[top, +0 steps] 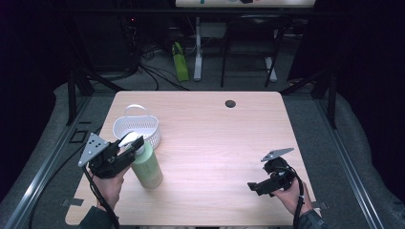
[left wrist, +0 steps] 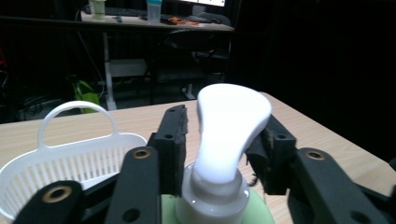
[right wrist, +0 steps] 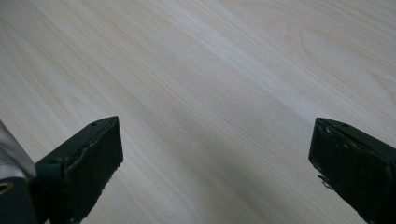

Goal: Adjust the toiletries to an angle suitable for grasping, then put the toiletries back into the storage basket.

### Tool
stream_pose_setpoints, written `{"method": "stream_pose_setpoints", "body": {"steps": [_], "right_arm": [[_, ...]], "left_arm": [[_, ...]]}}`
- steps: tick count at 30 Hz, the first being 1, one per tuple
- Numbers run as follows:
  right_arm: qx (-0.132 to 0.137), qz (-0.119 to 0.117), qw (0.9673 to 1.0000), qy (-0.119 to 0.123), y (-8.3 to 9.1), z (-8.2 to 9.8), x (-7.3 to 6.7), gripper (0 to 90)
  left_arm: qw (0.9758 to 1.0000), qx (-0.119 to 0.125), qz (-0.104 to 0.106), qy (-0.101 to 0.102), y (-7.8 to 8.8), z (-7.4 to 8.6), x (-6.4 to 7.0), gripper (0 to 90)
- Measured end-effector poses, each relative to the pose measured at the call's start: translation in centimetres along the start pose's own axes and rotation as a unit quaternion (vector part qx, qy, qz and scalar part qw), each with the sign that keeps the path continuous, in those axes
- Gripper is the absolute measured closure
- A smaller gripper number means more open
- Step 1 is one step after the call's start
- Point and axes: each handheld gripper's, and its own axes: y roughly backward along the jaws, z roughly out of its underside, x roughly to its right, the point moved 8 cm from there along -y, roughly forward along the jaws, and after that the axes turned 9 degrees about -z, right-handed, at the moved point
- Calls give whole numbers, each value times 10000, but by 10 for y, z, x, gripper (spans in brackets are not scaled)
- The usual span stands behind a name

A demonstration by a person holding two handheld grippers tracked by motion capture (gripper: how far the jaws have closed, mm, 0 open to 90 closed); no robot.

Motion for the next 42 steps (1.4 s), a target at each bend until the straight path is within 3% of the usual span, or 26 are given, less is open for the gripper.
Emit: {"method": "stream_pose_setpoints", "body": {"steps": [6,42], "right_arm": [[4,-9,10000,17,0,1,0,29],[42,37,10000,21,4,2,0,32]], "left_arm": [[10000,35,35,-40,0,-1,2,663],[9998,131,25,-136,2,-6,2,669]]}}
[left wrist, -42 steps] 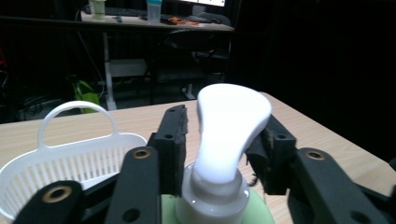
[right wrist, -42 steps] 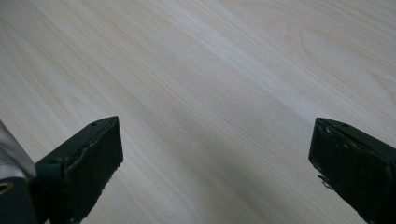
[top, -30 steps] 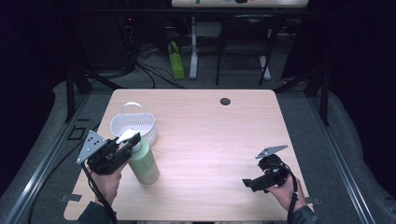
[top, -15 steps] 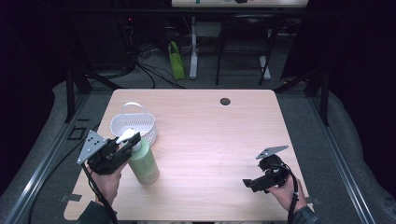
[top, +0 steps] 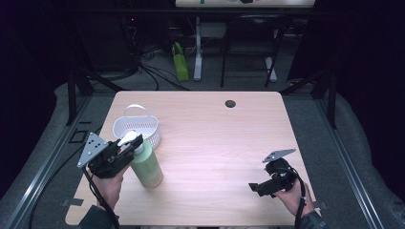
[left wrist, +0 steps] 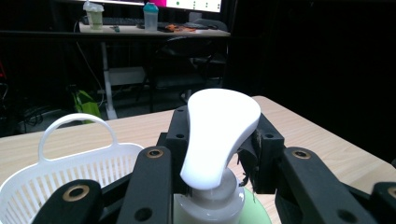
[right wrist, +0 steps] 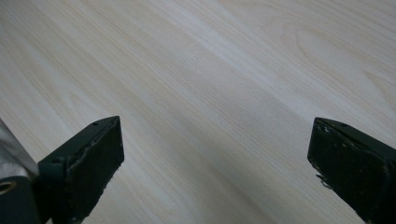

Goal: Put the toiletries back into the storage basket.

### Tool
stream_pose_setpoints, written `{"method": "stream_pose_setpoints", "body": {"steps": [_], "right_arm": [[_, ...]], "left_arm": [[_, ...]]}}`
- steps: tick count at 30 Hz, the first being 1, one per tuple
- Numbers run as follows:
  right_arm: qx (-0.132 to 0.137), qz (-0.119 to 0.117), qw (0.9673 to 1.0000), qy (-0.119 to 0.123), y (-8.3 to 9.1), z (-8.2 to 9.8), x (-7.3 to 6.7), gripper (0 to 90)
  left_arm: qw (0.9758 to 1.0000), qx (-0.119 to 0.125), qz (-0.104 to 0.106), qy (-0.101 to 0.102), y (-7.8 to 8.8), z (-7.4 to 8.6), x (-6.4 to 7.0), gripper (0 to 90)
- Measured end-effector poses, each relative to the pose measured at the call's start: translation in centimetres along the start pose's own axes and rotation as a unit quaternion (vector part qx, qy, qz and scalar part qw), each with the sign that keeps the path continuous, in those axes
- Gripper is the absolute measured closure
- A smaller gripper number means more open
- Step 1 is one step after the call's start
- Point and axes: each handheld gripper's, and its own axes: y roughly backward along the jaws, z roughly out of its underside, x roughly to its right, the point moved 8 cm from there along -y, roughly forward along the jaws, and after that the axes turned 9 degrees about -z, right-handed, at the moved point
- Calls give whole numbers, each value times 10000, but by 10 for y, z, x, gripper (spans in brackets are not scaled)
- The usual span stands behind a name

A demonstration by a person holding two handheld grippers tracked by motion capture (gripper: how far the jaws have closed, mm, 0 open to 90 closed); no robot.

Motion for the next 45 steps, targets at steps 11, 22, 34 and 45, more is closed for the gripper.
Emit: {"method": "stream_pose_setpoints", "body": {"steps": [11,22,34,45], "right_arm": [[-1,26,10000,12,1,1,1,32],[30,78,10000,-28,3,3,2,32],[17,75,10000,33,2,2,3,33],[21,78,10000,24,2,1,2,33]], "left_arm": [[10000,47,19,-34,1,-7,2,669],[9999,112,37,-59,1,-16,3,669],[9998,211,-25,-44,3,-25,-1,669],[9996,253,-43,-65,6,-34,-4,670]]}}
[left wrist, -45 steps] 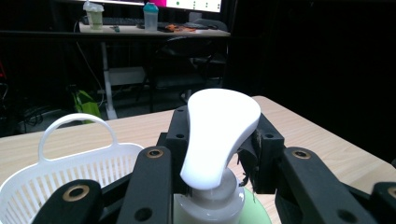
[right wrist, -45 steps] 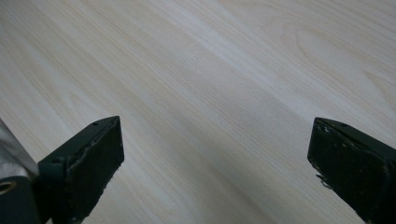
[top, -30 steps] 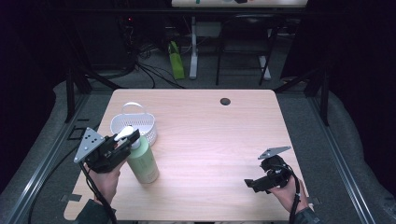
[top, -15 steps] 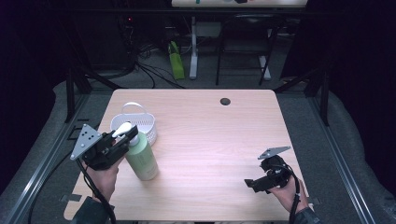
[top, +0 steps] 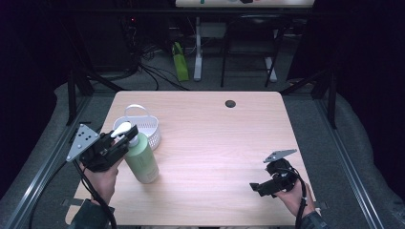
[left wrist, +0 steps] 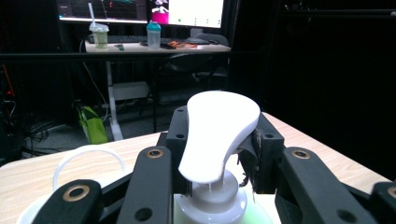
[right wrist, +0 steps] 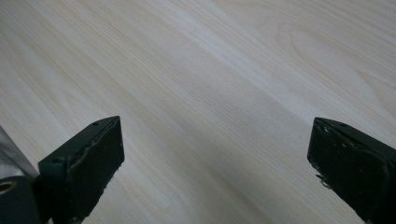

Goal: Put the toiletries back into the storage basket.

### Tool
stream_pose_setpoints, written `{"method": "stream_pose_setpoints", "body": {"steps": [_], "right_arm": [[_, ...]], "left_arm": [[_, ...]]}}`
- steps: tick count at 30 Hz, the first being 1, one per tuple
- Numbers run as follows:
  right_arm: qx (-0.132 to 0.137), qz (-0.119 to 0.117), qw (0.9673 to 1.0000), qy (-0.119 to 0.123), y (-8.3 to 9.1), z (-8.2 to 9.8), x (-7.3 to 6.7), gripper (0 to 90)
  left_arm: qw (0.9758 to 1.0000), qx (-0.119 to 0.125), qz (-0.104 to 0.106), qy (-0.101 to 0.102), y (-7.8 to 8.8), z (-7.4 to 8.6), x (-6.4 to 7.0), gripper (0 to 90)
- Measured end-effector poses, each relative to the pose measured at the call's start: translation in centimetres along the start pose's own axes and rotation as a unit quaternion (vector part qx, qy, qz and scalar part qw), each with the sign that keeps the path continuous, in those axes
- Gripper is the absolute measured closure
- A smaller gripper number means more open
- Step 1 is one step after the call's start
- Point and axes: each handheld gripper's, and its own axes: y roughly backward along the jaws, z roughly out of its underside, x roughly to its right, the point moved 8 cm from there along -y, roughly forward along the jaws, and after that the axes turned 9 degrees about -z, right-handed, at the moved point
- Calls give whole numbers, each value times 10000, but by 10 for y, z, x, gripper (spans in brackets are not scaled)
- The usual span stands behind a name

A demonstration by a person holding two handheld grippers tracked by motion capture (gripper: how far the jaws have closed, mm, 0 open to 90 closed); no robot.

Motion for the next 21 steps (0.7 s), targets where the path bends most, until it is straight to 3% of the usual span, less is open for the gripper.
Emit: {"method": "stream_pose_setpoints", "body": {"steps": [21], "right_arm": [[-13,-81,9999,-74,-3,2,3,33]], "left_arm": [[9999,30,-95,-118,2,-22,-8,670]]}}
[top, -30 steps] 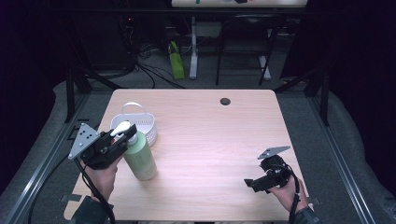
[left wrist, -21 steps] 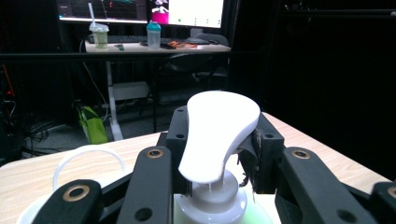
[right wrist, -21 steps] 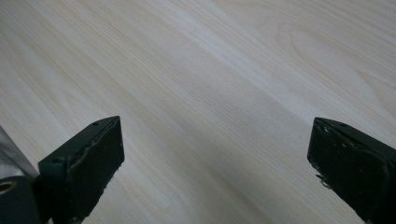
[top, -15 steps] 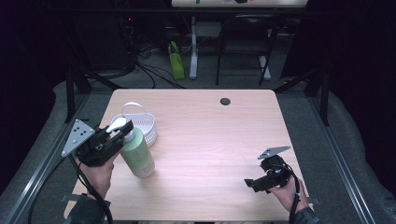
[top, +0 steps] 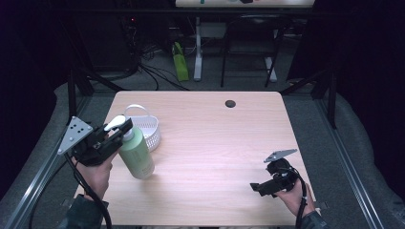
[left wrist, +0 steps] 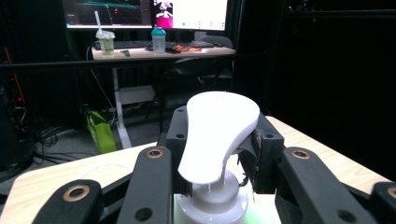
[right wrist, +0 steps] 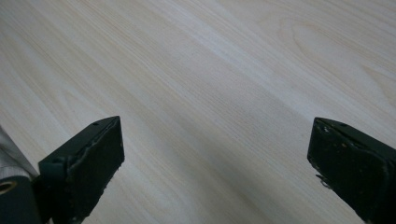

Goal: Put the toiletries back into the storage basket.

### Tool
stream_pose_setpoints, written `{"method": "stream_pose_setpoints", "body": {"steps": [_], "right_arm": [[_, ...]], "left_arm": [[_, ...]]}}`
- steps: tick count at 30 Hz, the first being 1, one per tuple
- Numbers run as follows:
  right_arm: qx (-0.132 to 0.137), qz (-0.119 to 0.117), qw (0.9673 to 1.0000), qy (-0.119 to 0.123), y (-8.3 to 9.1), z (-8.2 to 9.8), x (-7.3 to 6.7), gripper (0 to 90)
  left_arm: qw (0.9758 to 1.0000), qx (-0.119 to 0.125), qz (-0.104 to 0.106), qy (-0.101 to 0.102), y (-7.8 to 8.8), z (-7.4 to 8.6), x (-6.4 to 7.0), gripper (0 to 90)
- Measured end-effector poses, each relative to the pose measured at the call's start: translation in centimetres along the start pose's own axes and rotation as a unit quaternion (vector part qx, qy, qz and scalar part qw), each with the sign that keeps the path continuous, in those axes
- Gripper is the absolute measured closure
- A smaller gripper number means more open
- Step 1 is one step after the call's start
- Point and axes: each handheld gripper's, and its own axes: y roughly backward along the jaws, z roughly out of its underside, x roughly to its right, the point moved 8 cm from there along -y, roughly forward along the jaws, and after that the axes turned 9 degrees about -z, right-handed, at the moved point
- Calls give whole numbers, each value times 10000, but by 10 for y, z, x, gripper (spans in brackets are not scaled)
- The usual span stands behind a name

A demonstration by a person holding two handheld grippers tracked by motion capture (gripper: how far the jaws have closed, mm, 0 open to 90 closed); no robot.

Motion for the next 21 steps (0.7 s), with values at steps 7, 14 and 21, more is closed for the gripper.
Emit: {"method": "stream_pose_setpoints", "body": {"steps": [7,14,21], "right_arm": [[18,-8,10000,-10,1,1,0,34],[5,17,10000,-20,2,3,0,34],[-4,20,10000,-5,2,2,-1,36]], "left_arm": [[10000,30,-29,-2,1,-8,-3,670],[10000,60,-31,-44,-1,-15,-4,670],[10000,67,-15,-63,-3,-20,-4,670]]}}
